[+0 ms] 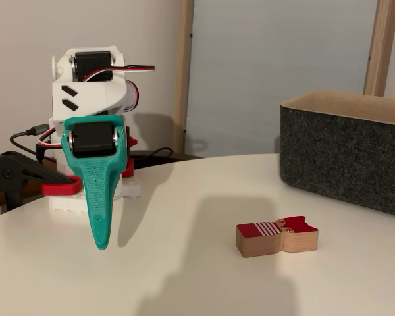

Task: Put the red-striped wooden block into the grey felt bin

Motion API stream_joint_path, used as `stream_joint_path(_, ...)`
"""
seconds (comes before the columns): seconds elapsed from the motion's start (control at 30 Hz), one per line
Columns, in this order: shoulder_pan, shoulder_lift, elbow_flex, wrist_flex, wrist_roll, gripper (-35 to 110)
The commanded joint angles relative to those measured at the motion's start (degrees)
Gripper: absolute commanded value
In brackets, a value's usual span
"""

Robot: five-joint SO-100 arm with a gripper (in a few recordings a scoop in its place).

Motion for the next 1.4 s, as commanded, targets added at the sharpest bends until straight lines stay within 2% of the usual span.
stream_joint_path(0.0,0.62,1.49,0.70,-0.35,0.35,0)
stream_joint_path(0.47,-0.26,1.49,-2.02,-0.62,2.11,0)
stream_joint_path(0.9,-3.87,0.53,-19.25,-0.53,6.33,0)
stream_joint_path(1.2,-14.59,-2.02,-30.94,-0.79,20.39,2)
stream_joint_path(1.37,-21.01,-6.77,-35.51,-7.03,28.56,1)
